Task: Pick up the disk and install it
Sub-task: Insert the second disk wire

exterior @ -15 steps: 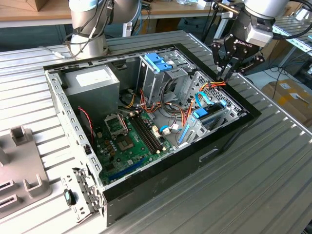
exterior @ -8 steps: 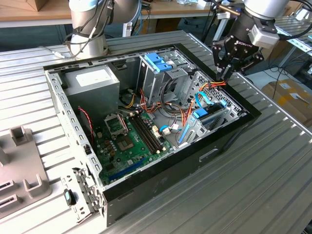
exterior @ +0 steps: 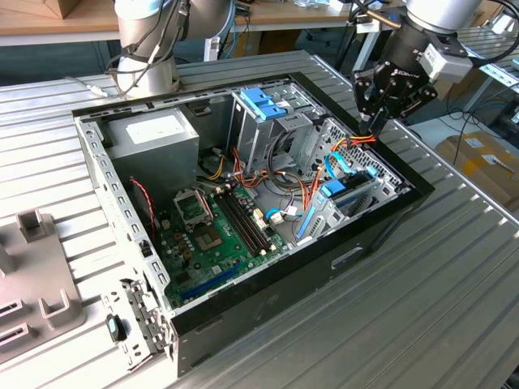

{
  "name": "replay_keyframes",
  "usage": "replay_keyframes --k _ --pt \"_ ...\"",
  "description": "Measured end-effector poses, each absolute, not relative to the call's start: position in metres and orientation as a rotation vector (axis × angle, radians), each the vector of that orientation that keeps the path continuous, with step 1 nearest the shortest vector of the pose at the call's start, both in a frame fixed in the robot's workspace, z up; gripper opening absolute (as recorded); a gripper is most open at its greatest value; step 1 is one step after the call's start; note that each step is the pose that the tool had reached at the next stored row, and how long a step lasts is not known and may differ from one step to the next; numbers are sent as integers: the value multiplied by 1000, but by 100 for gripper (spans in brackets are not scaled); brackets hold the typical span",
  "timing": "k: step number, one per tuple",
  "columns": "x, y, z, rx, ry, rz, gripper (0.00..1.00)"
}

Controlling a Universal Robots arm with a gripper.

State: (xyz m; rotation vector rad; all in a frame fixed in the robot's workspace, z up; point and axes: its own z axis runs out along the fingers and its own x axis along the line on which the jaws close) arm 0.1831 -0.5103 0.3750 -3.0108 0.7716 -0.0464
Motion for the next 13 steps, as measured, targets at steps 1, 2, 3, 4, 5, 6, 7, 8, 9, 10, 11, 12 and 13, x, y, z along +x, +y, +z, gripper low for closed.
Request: replay_keyframes --k 1,2,3,4,5,6,7,8,9,10,11,12,13 --pt "183 -510 375 -3011 771 -46 30" --pt "183 -510 375 -3011 771 -46 30" --pt "183 -510 375 -3011 771 -46 30" --pt "184 -510 375 -3011 771 -46 30" --pt "185 -510 375 -3011 771 -46 30" --pt "188 -510 375 -3011 771 -46 30" --pt "191 -510 375 -3011 771 -46 30" --pt "195 -510 375 -3011 771 -46 30" --pt "197 -510 375 -3011 771 -46 30" --pt "198 -511 375 -3011 771 -46 30" --pt "199 -511 375 -3011 772 -46 30" --pt "199 -511 375 -3011 772 -46 30" --pt "199 -513 374 -3010 774 -46 30"
